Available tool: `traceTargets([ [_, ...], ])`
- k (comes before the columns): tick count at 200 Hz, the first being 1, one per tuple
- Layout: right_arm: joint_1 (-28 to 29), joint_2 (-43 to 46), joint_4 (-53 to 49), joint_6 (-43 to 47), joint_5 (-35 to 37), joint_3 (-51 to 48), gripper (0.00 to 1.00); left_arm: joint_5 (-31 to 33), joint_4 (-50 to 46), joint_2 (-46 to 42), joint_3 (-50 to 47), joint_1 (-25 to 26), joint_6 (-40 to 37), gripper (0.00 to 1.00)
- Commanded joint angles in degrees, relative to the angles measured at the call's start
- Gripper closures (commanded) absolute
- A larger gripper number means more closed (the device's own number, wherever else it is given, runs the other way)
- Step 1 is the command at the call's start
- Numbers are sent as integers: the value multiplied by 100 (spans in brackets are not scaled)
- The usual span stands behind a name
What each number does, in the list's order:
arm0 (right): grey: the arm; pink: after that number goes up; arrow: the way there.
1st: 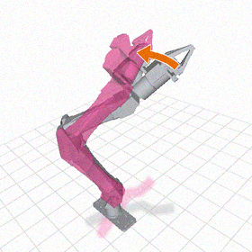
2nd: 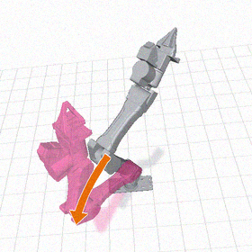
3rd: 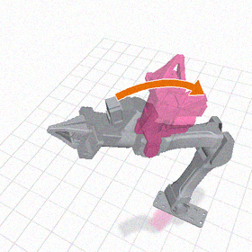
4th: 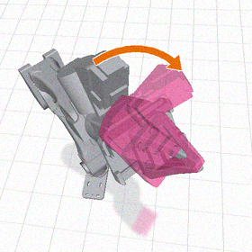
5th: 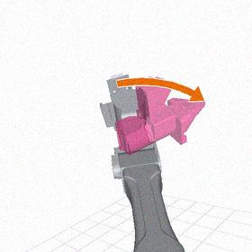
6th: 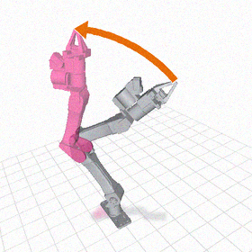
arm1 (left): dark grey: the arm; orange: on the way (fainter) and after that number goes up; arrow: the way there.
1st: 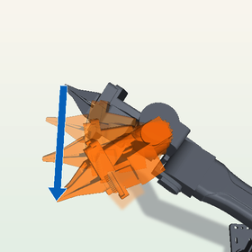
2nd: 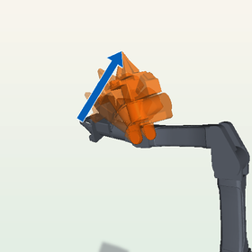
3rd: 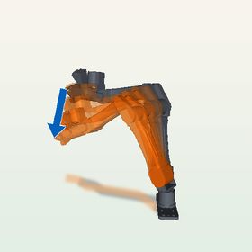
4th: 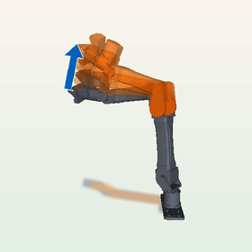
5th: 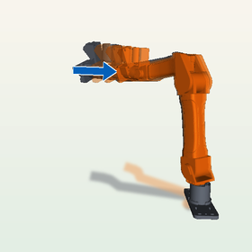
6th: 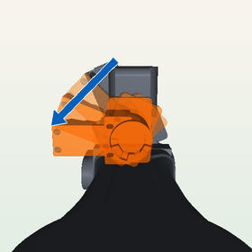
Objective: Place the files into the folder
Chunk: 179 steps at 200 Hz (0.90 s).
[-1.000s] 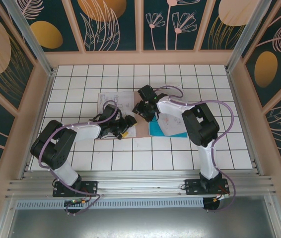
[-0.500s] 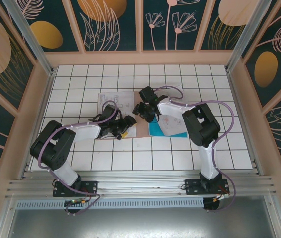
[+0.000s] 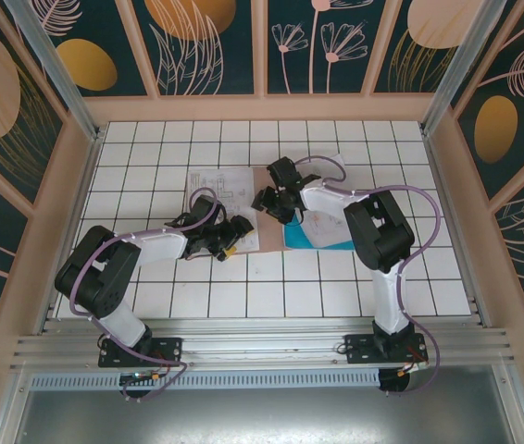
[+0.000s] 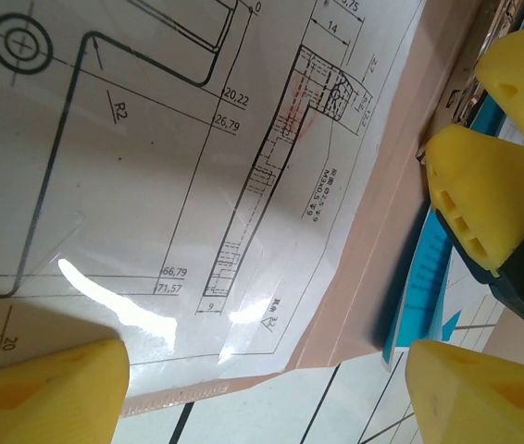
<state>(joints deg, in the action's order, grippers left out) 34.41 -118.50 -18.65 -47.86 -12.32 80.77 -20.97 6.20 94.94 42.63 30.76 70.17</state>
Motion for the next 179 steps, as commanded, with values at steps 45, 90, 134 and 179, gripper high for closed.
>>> traceTargets([
  [45, -128, 431, -1046, 796, 625, 690, 35, 168, -431, -19, -167, 11, 3, 21],
  [90, -136, 995, -873, 628, 408, 641, 32, 155, -409, 12, -120, 15, 1, 21],
  [134, 61, 734, -547, 136, -67, 313, 34, 157, -391, 48, -106, 15, 0, 21],
  [179, 131, 284, -701, -29, -148, 448, 36, 156, -374, 51, -106, 19, -2, 21],
])
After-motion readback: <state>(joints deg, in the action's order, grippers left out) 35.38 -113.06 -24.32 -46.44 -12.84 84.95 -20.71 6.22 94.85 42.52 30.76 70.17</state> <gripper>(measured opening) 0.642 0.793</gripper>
